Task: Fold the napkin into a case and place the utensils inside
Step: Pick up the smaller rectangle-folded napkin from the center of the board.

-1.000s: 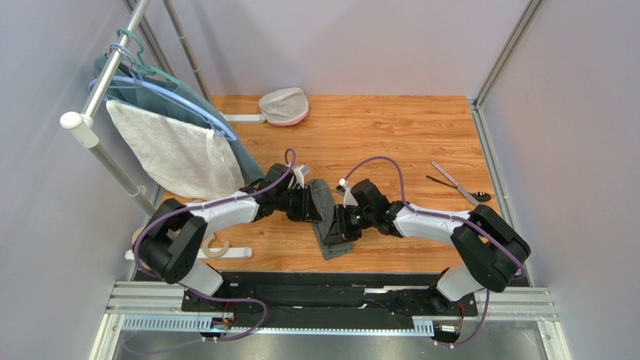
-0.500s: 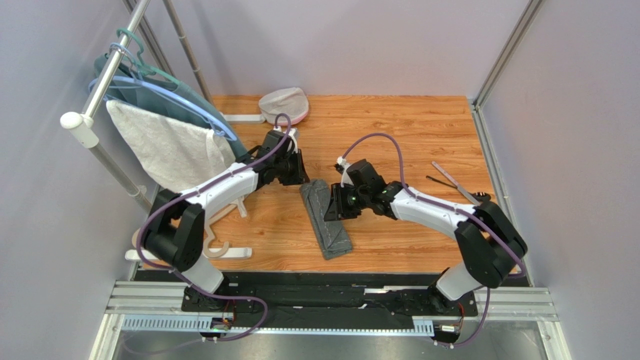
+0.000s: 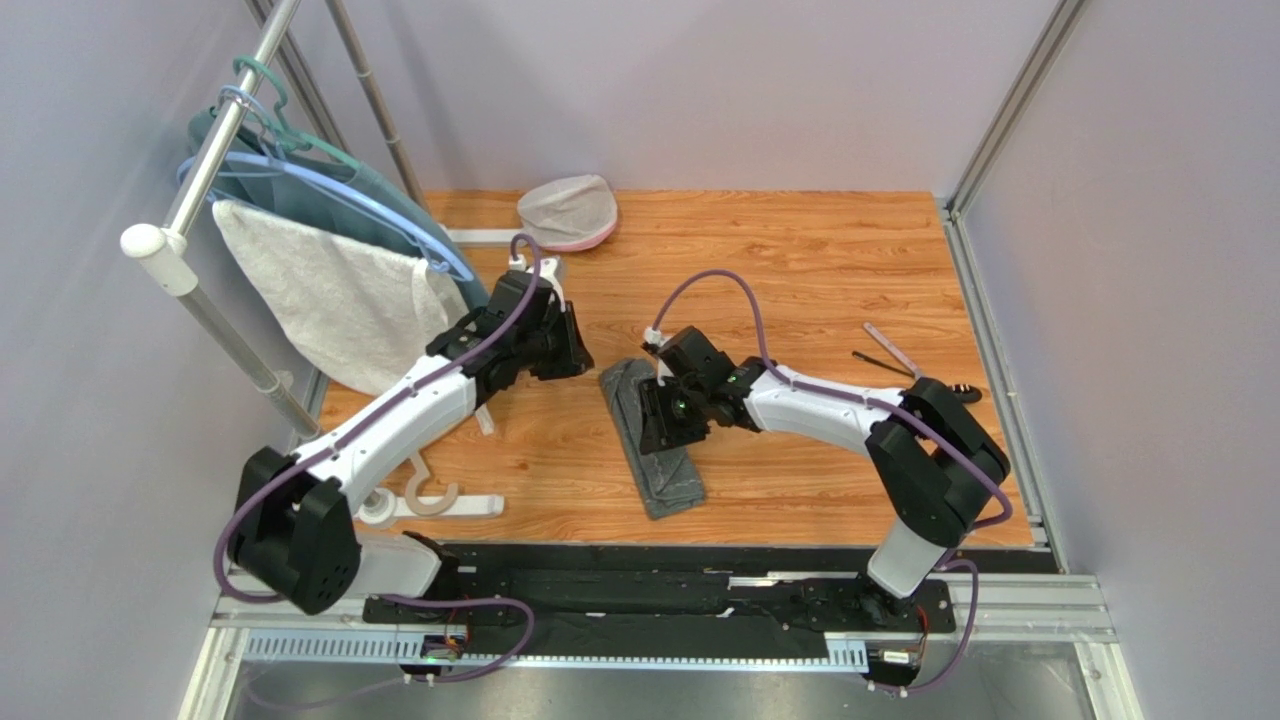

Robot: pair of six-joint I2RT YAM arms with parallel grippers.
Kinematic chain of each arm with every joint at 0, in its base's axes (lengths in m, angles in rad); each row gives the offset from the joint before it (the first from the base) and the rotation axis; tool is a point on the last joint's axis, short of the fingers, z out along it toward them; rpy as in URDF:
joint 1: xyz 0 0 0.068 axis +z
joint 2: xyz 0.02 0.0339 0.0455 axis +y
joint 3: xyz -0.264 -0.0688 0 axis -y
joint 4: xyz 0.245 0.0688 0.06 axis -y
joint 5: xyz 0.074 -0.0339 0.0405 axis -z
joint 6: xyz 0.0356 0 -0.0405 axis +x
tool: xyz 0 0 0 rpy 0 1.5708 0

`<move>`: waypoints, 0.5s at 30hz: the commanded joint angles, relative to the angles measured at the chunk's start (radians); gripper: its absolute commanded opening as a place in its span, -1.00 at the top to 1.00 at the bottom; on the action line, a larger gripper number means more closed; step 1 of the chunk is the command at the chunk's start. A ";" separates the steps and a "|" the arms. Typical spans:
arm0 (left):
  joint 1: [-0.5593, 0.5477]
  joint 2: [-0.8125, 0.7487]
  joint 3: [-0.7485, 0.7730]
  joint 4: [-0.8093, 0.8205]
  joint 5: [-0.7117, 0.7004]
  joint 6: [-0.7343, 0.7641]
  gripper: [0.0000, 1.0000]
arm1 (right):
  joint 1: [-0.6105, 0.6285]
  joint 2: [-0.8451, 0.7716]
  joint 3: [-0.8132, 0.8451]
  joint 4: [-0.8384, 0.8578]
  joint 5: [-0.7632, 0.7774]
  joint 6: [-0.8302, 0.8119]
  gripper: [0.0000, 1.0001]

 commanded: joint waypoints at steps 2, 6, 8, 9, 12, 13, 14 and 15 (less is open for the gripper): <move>0.004 -0.128 -0.013 -0.134 -0.028 -0.039 0.50 | 0.081 0.064 0.240 -0.256 0.250 -0.131 -0.05; 0.004 -0.221 -0.024 -0.177 -0.052 -0.088 0.48 | 0.119 0.159 0.359 -0.340 0.360 -0.138 -0.15; 0.004 -0.273 -0.016 -0.203 -0.060 -0.102 0.48 | 0.125 0.200 0.402 -0.355 0.389 -0.125 -0.17; 0.004 -0.292 -0.011 -0.211 -0.063 -0.105 0.48 | 0.134 0.213 0.414 -0.361 0.403 -0.119 -0.17; 0.004 -0.366 -0.013 -0.229 -0.098 -0.117 0.46 | 0.160 0.260 0.465 -0.387 0.478 -0.114 -0.18; 0.004 -0.404 -0.019 -0.225 -0.104 -0.119 0.46 | 0.165 0.274 0.474 -0.393 0.492 -0.114 -0.18; 0.004 -0.419 -0.028 -0.223 -0.109 -0.116 0.45 | 0.176 0.292 0.492 -0.399 0.494 -0.111 -0.18; 0.004 -0.433 -0.031 -0.222 -0.112 -0.113 0.45 | 0.180 0.303 0.500 -0.401 0.495 -0.107 -0.18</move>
